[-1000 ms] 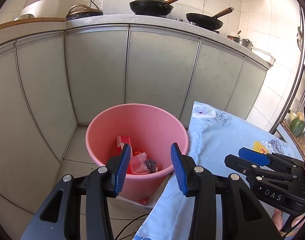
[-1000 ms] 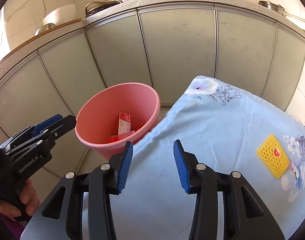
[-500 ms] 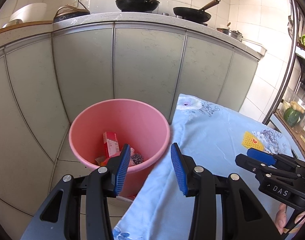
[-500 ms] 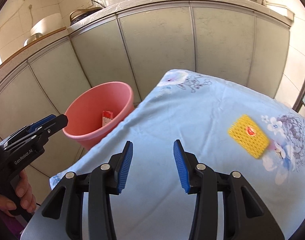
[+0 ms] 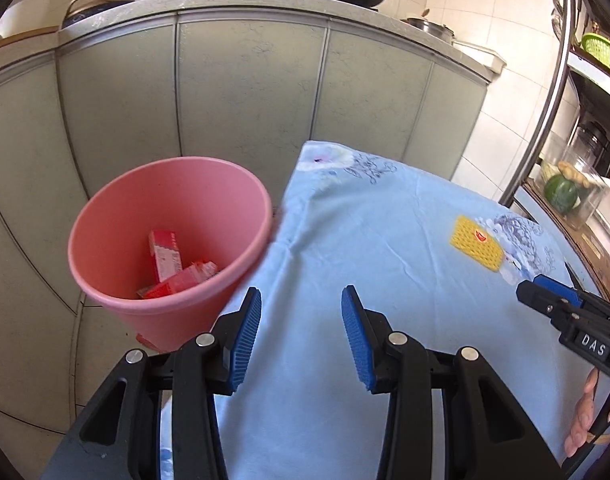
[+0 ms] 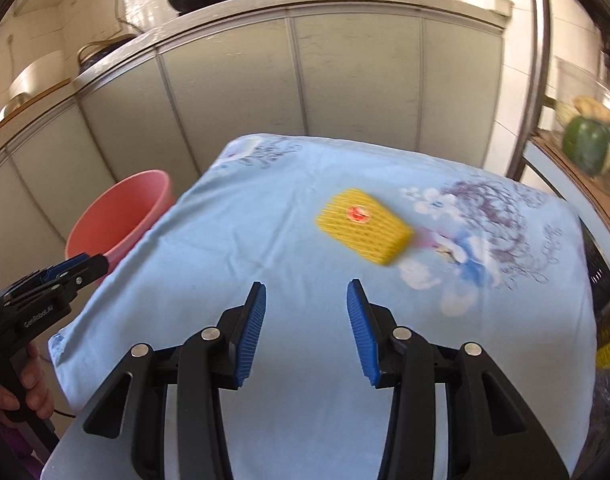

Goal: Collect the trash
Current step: 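Move both open tools back over the table toward the yellow foam net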

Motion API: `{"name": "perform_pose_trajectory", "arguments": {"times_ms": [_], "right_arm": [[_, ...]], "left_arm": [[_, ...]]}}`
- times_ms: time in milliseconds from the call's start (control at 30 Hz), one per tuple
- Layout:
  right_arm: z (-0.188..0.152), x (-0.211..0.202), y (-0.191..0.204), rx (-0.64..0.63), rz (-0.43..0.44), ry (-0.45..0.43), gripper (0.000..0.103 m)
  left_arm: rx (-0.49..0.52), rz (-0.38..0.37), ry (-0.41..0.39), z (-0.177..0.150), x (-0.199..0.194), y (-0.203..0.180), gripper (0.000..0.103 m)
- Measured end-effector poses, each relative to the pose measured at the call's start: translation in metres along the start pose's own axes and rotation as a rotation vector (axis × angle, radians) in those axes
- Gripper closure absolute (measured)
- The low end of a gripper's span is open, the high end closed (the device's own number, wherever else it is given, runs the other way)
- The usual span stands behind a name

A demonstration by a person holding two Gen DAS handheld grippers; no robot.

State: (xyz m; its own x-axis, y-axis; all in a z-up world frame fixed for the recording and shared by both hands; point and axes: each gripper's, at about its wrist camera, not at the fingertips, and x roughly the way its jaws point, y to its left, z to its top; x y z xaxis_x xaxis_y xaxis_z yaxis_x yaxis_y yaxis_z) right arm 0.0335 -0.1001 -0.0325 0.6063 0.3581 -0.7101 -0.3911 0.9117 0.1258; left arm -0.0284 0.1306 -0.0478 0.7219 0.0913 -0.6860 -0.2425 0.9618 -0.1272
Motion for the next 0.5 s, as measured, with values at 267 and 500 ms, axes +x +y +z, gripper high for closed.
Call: {"name": "perform_pose_trajectory", "arguments": {"times_ms": [267, 500], "right_arm": [[-0.01, -0.001, -0.058, 0.12, -0.126, 0.014, 0.06], [-0.018, -0.008, -0.093, 0.174, -0.178, 0.012, 0.06]], "left_arm": [[0.046, -0.032, 0.042, -0.009, 0.015, -0.021, 0.062], [0.08, -0.044, 0.055, -0.011, 0.022, -0.034, 0.062]]}}
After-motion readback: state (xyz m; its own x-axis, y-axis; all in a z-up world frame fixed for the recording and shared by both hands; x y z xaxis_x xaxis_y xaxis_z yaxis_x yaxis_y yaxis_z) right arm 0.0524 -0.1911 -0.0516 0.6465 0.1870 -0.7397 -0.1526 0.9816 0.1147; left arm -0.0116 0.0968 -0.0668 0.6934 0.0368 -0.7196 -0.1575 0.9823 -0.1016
